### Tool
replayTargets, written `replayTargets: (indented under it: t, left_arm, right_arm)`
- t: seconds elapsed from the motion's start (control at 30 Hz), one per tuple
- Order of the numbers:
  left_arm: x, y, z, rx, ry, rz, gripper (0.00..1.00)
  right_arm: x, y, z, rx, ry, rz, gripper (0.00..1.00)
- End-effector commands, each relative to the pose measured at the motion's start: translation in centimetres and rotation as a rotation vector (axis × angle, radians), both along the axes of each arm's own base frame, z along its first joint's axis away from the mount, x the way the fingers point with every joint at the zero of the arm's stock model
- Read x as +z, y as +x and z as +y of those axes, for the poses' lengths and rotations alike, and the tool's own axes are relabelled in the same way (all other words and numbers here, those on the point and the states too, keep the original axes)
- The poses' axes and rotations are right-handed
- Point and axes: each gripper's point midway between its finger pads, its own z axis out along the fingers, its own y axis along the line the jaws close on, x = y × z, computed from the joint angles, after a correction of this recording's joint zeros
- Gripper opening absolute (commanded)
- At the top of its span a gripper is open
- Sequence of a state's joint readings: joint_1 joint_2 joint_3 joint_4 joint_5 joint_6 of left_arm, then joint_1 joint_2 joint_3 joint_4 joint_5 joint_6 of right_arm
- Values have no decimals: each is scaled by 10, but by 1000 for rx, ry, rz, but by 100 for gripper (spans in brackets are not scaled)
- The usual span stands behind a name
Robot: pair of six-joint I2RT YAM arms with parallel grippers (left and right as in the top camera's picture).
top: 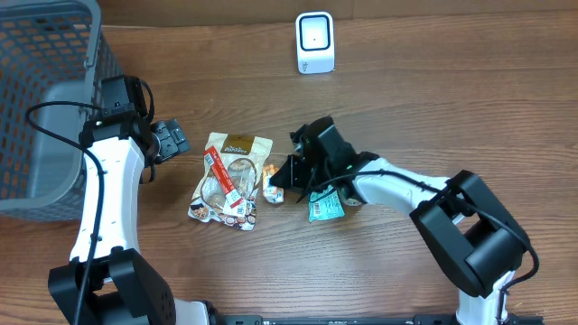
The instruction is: Scan the item barcode
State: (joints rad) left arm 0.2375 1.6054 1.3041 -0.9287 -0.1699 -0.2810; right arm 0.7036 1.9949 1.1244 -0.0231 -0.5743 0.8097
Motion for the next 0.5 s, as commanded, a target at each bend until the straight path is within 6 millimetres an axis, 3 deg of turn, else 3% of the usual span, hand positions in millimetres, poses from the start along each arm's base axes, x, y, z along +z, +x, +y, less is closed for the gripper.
replayTargets:
  t: [0.0, 0.47]
  left_arm:
    - [5, 0, 2, -8, 18, -6, 100]
    - [5, 0, 2, -8, 18, -6, 100]
  right_arm:
    - [-15, -4, 4, -30, -41, 5, 4]
    - [-18, -12, 6, 39, -36, -14, 7]
